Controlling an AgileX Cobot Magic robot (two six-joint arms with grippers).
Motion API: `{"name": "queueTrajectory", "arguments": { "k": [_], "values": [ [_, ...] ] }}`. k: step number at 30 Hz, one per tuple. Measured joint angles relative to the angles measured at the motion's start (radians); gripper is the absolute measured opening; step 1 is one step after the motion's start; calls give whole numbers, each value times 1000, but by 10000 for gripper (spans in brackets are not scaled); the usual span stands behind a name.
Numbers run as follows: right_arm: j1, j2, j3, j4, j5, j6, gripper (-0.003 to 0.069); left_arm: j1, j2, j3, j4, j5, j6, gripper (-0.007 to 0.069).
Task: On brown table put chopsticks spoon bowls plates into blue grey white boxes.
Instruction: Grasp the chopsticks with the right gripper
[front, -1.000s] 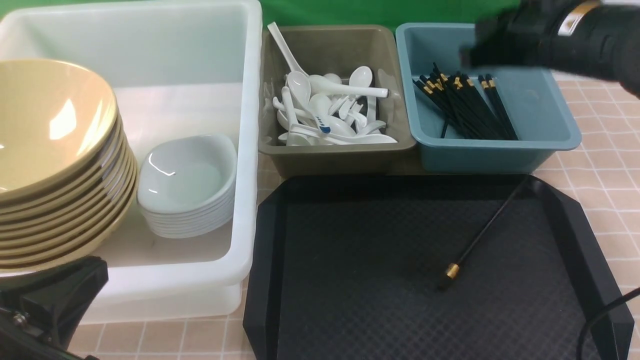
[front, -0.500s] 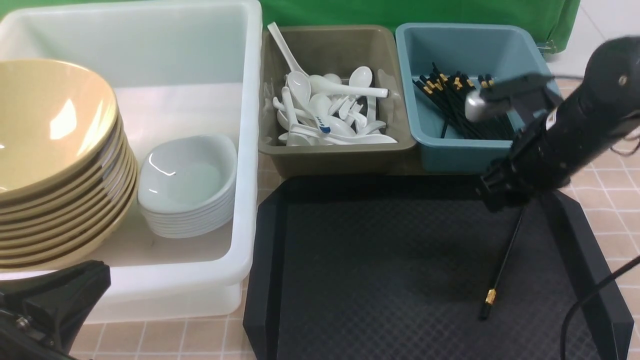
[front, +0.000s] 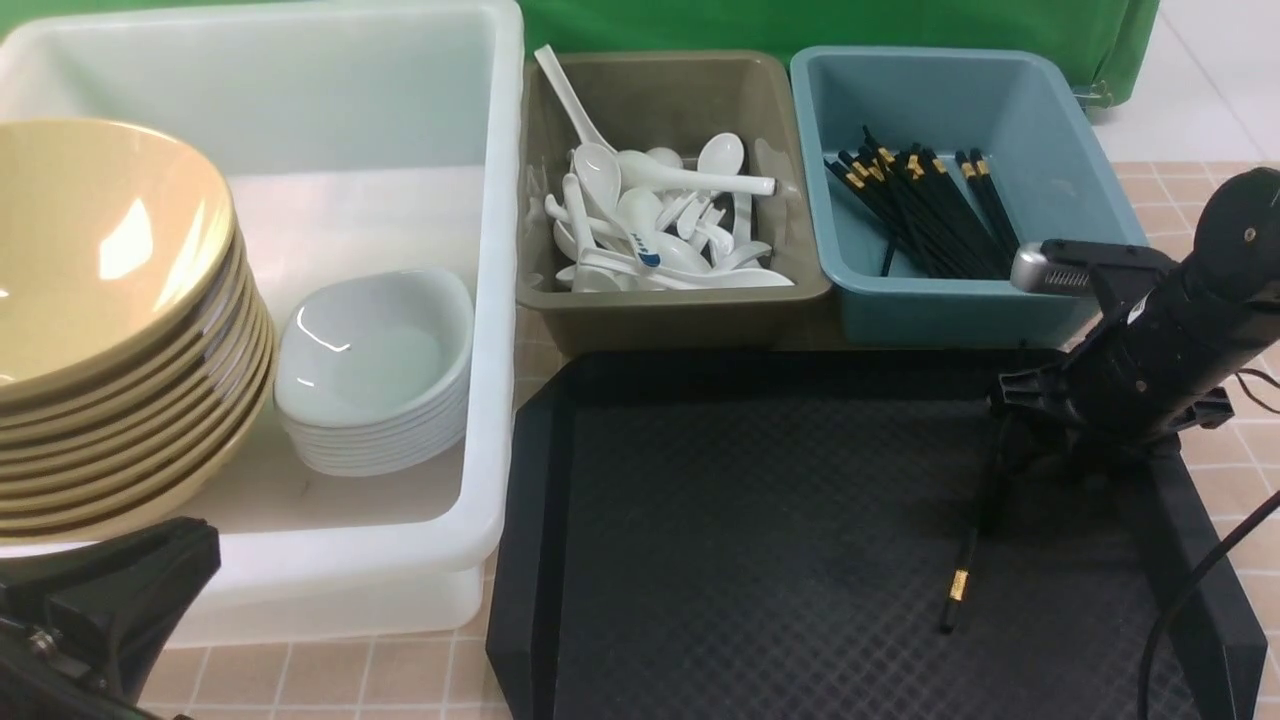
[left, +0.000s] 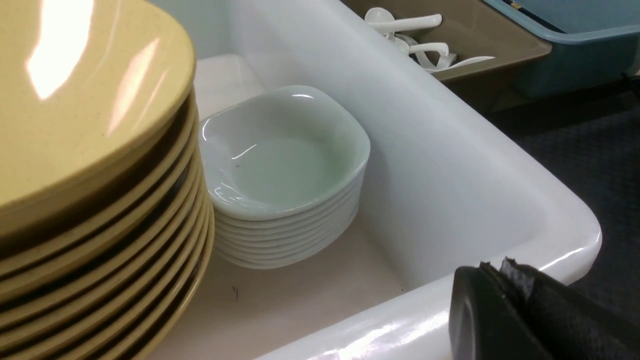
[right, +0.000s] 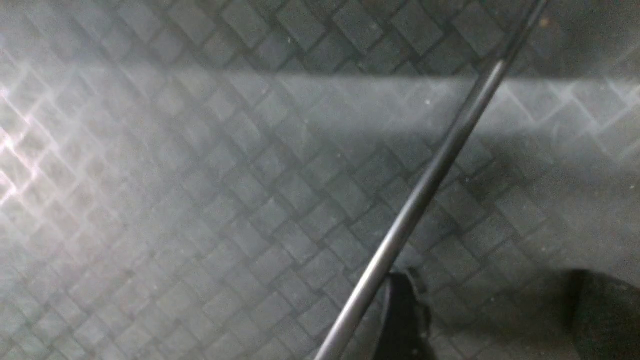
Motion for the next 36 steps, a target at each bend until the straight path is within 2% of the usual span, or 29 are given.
{"name": "queueTrajectory", "arguments": {
  "k": [6,11,16,20,22,23,24,27,34,36],
  "values": [
    [9,-32,0,20,-19,0,479,0,0,0,0,3,0,1],
    [62,-45,0,50,-78,0,477,0,0,0,0,0,0,1],
    [88,24,-1,53,-119,0,436,0,0,0,0,-9,0,1],
    [88,36,-9,56,-133,-55,262,0,0,0,-4,-12,0,1],
    [88,28,-9,58,-116,-91,148,0,0,0,-4,-13,0,1],
    [88,26,-9,58,-109,-94,126,0,0,0,-4,-13,0,1],
    [90,7,-6,58,-77,-117,70,0,0,0,-4,-13,1,1],
    [93,-45,1,58,-29,-140,36,0,0,0,-5,-13,1,1],
    [96,-183,1,58,19,-169,35,0,0,0,-7,-13,1,1],
    [96,-181,1,58,82,-175,38,0,0,0,-7,-13,1,1]
  ]
}}
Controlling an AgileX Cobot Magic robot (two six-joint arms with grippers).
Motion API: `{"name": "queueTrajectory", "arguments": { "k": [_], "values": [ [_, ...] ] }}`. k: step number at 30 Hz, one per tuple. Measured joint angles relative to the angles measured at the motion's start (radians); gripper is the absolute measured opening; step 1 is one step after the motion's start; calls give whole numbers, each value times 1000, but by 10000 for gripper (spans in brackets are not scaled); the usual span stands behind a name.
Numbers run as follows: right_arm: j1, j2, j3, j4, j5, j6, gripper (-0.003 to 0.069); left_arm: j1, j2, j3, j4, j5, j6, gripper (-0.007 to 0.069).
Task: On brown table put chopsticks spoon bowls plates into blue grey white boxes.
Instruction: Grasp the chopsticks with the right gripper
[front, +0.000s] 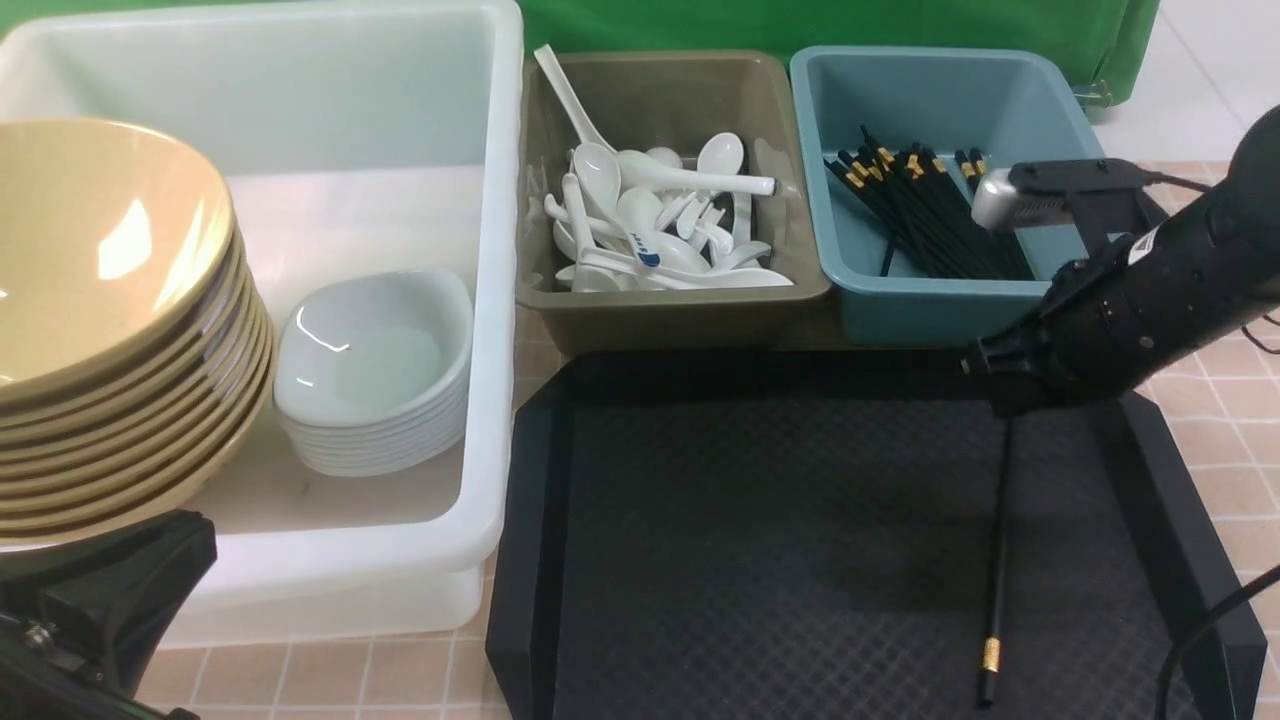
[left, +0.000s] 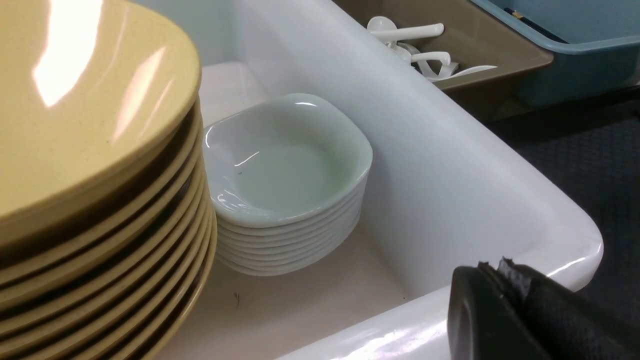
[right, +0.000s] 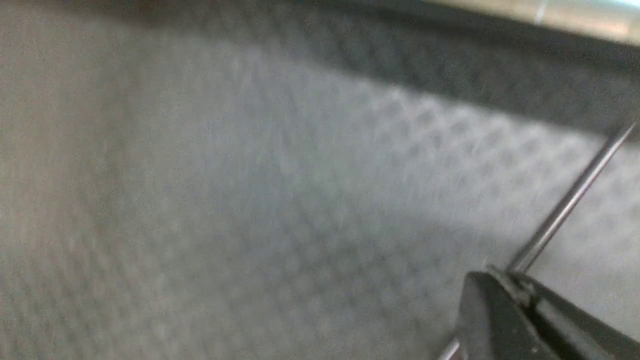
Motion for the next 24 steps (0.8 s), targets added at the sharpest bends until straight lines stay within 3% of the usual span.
{"name": "queueTrajectory", "arguments": {
  "k": [3,7,9,12,15,18,21,24],
  "values": [
    [0,24,1,0,72,-8,54,0,0,0,0,0,0,1],
    [9,71,41,-13,130,-12,153,0,0,0,0,1,0,1],
    [32,93,66,-23,133,-5,265,0,0,0,0,6,0,1],
    [63,112,70,-26,102,18,366,0,0,0,0,8,0,1],
    [100,139,66,-39,62,47,416,0,0,0,0,8,0,1],
    [136,156,55,-100,63,81,399,0,0,0,-1,8,-3,1],
    [164,168,47,-168,73,101,334,0,0,0,-1,9,-3,1],
    [210,174,41,-257,74,111,139,0,0,0,-2,10,-1,1]
  ]
}}
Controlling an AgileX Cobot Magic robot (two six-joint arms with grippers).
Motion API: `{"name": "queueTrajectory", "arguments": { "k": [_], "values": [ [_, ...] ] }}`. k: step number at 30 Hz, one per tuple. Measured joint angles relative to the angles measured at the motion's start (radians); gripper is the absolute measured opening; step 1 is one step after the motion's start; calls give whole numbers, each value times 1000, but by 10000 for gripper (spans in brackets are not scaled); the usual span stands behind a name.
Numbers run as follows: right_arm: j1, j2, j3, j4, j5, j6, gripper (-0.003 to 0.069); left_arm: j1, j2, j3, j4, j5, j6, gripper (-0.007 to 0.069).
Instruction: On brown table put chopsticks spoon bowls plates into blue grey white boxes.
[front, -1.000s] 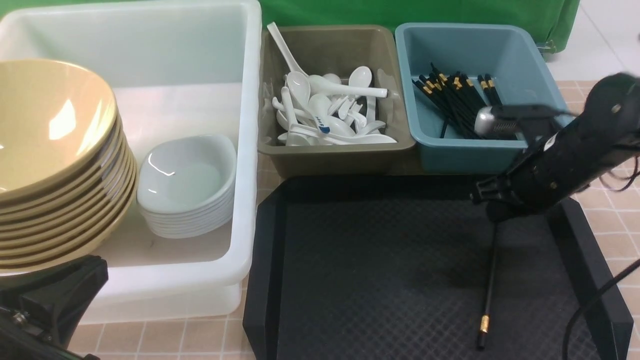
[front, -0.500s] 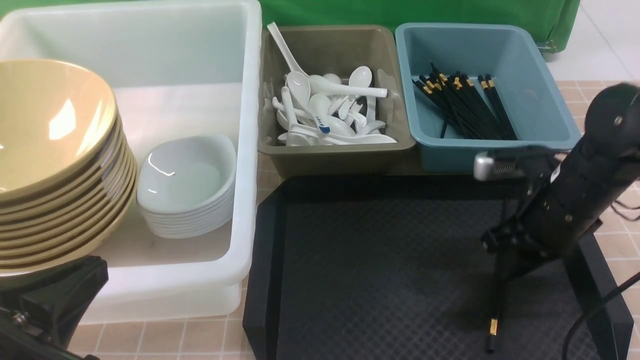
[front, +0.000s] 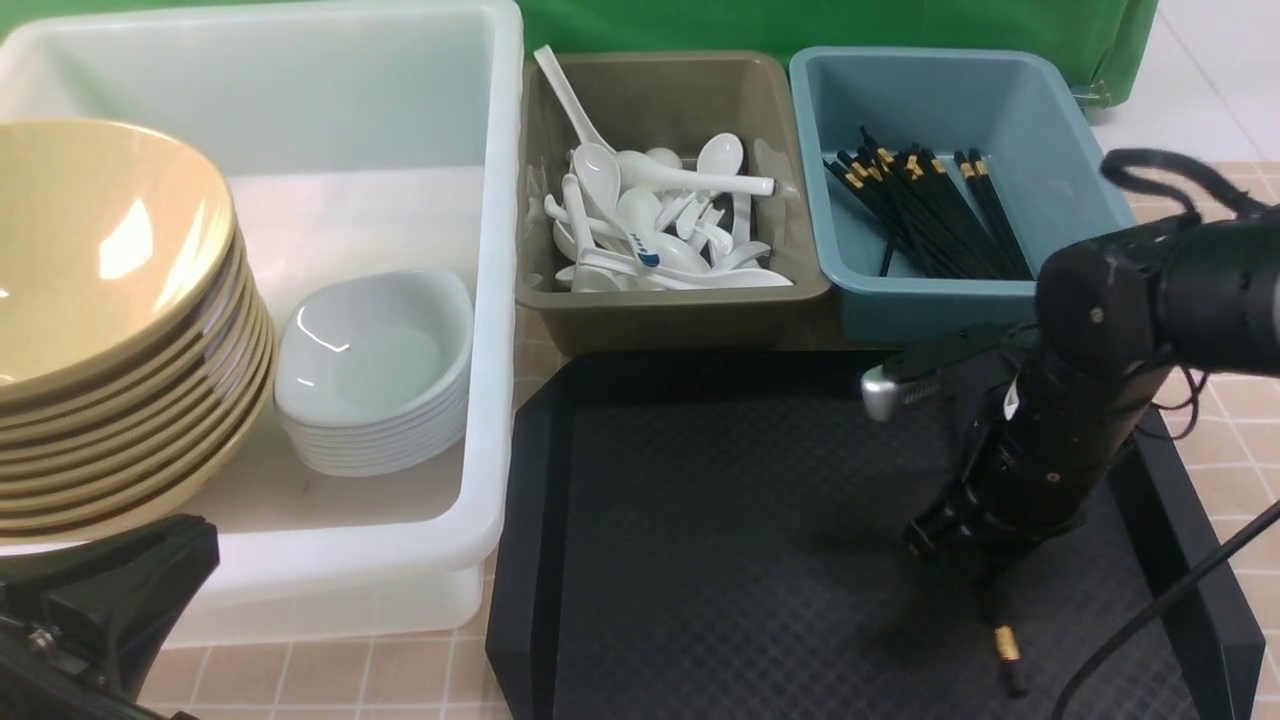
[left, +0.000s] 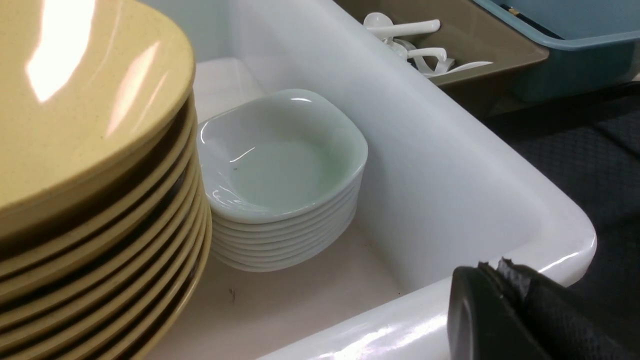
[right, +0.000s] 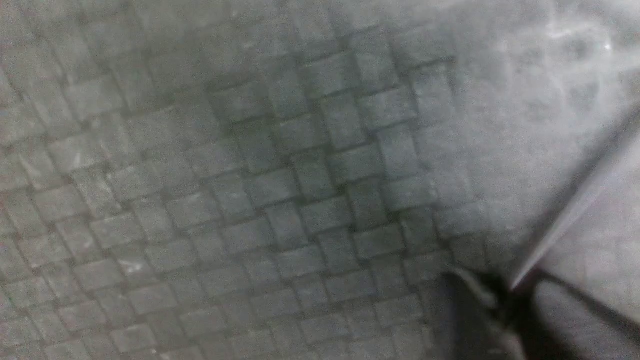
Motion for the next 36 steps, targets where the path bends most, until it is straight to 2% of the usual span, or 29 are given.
{"name": "queueTrajectory", "arguments": {
  "k": [1,2,7,14,20,22,23,25,26,27,29,31,35,36],
  "values": [
    [3,0,-1,0,0,0,139,0,0,0,0,1,0,1],
    [23,1,0,-25,-1,1,83,0,0,0,-2,3,0,1],
    [58,-20,5,-50,-20,0,83,0,0,0,-3,3,0,1],
    [90,-169,29,15,-38,-21,83,0,0,0,-2,3,0,1],
    [60,-419,30,0,-203,-43,83,0,0,0,-2,-5,0,1],
    [21,-470,31,-12,-417,-44,83,0,0,0,-2,-26,0,1],
    [12,-471,31,-12,-458,-44,83,0,0,0,-2,-26,0,1],
    [-51,-442,31,-17,-740,-44,83,0,0,0,-2,-39,0,1],
    [-51,-437,31,-17,-761,-44,83,0,0,0,-2,-39,0,1],
    [-82,-392,27,-17,-897,-39,85,0,0,0,-2,-39,1,1],
    [-127,-300,5,-17,-1013,-14,109,0,0,0,-2,-39,5,1],
    [-146,-258,-20,-17,-1021,-2,132,0,0,0,-2,-39,4,1],
    [-189,-156,-131,-17,-857,27,318,0,0,0,-2,-39,4,1],
    [-189,-156,-136,-17,-843,27,325,0,0,0,-2,-39,4,1]
  ]
}}
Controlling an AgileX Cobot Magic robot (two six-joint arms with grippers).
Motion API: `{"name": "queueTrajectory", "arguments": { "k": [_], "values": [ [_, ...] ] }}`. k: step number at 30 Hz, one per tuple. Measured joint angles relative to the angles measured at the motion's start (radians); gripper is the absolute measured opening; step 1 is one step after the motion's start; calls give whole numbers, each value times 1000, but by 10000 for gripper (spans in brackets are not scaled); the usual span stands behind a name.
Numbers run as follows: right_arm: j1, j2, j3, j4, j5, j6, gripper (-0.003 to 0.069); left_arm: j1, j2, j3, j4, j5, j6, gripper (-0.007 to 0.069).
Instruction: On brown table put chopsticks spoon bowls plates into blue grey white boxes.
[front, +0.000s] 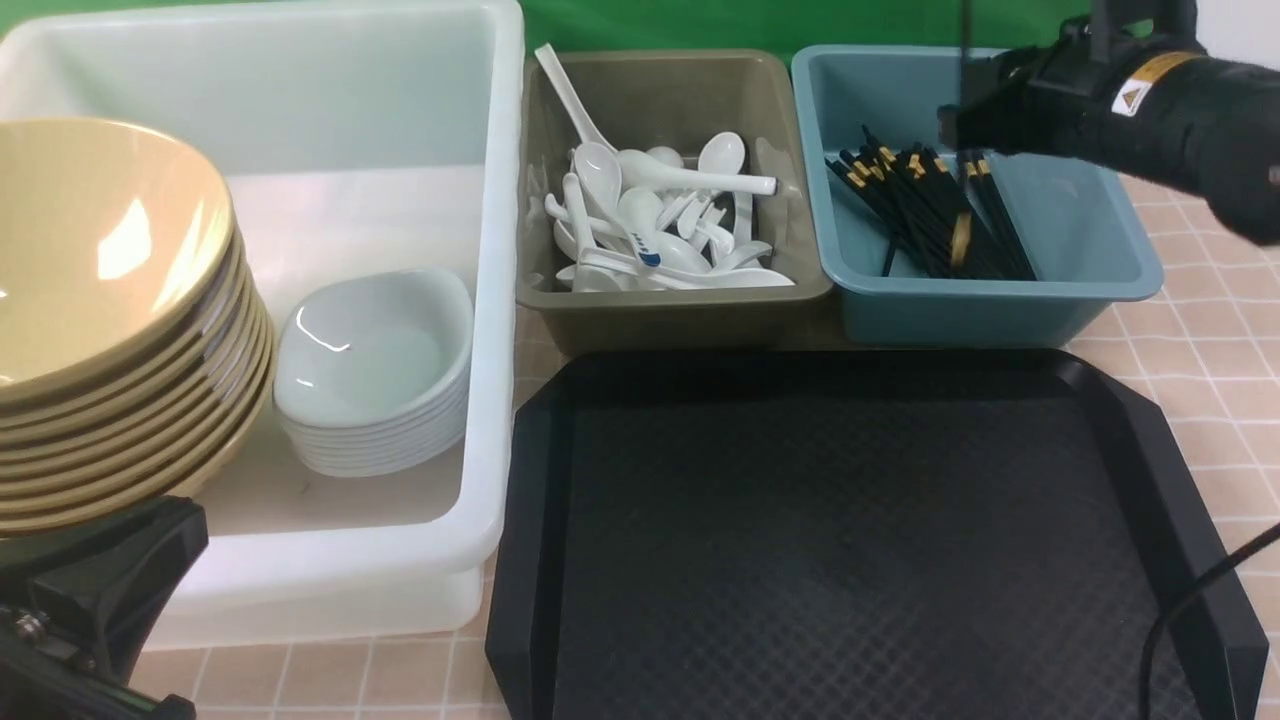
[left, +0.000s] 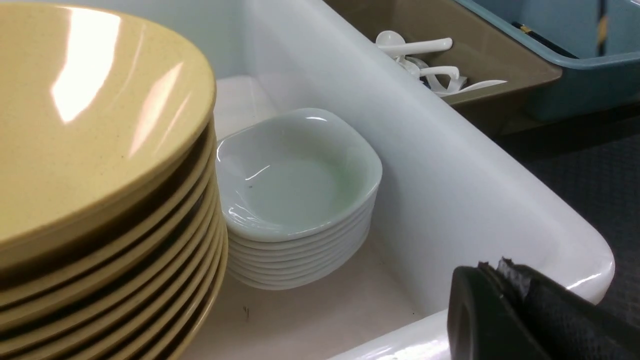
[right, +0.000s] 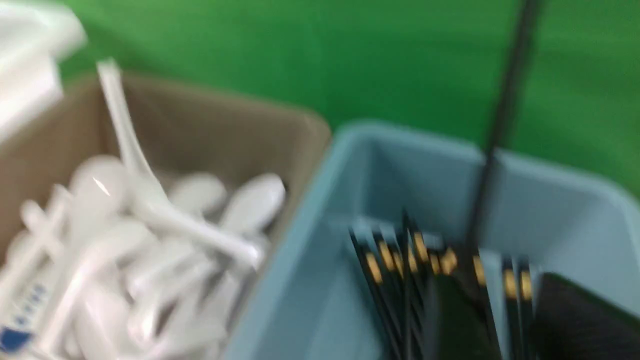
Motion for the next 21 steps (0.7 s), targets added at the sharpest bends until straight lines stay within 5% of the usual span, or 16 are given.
{"name": "queueTrajectory", "arguments": {
  "k": [4,7,13,21],
  "values": [
    [-1,-63,-95,-2,275,-36,393,0,0,0,0,0,0,1],
    [0,-245,-96,-3,394,-106,296,0,0,0,0,0,0,1],
    [0,-612,109,-3,255,-149,59,0,0,0,0,0,0,1],
    [0,-910,588,-2,117,-81,36,0,0,0,0,0,0,1]
  ]
}}
